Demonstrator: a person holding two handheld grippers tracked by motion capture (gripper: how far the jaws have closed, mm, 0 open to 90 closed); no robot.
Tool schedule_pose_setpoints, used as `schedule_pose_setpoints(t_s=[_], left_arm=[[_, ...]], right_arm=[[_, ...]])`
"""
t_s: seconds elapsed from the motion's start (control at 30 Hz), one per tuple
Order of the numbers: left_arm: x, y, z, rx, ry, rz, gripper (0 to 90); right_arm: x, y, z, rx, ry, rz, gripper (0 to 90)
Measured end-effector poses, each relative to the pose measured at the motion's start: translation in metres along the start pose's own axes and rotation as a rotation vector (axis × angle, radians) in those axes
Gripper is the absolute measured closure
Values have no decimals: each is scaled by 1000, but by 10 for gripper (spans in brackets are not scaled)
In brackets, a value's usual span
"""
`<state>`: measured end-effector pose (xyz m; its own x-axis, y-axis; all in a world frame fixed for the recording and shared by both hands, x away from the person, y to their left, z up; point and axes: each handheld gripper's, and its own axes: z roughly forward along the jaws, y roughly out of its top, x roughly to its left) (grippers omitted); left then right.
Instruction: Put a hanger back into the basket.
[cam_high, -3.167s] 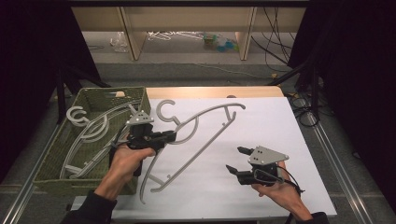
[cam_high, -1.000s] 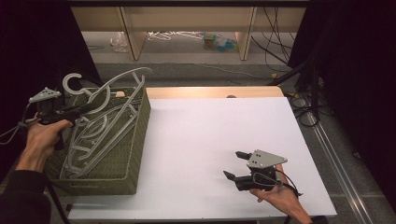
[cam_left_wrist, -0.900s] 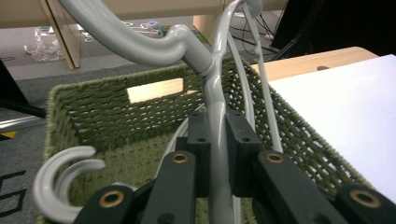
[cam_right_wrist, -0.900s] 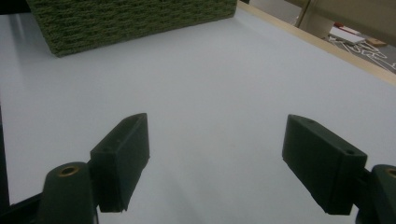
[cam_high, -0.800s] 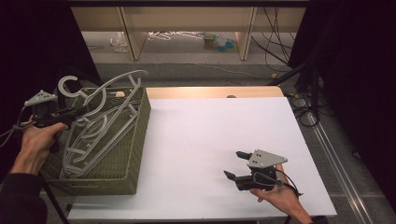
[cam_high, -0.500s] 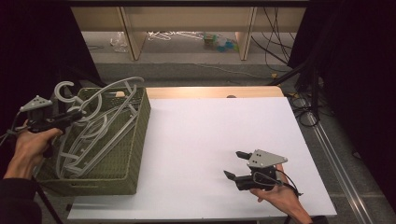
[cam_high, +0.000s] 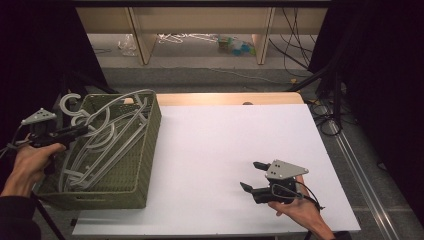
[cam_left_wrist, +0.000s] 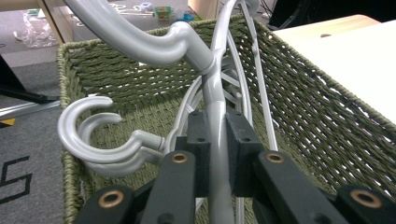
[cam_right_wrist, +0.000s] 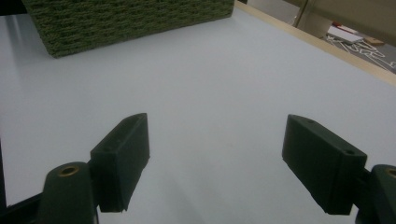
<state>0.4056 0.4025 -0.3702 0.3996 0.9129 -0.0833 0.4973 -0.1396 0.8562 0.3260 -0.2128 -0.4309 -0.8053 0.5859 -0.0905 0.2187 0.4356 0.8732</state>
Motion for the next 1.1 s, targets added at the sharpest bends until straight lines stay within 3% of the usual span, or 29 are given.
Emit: schedule_pose_setpoints(t_s=[0.2,0.37,0.47,0.57,0.73,0.77,0.9,0.93,0.97,1.0,1.03,1.07,1.1], left_arm=[[3,3,-1,29,9,39,809],[4,-1,-2,56,14,45,808],[5,-6,2,53,10,21,807],[4,-7,9,92,16,35,806],[6,-13,11,91,19,10,804],[5,-16,14,119,19,14,804],[3,-19,22,150,36,9,799],[4,-19,22,184,37,17,796],[4,-21,25,181,38,-12,794],[3,-23,27,205,40,-12,788],[2,-25,28,212,62,0,784],[6,-25,26,254,64,44,783],[4,-27,30,205,72,-8,782]], right_arm=[[-2,0,-1,11,2,3,241],[-1,0,-1,10,2,5,241],[-1,0,-1,-1,-2,6,242],[-2,0,-1,13,5,4,242],[-2,0,-1,13,1,6,242],[-2,0,-1,10,0,5,242],[-2,0,-2,13,-1,5,243],[-2,0,-1,13,-1,5,243],[-2,0,-1,12,-1,4,243],[-2,0,-1,11,-1,4,243],[-2,0,-2,9,-1,3,243],[-3,0,-2,8,-2,2,243],[-3,0,-2,8,0,5,243]])
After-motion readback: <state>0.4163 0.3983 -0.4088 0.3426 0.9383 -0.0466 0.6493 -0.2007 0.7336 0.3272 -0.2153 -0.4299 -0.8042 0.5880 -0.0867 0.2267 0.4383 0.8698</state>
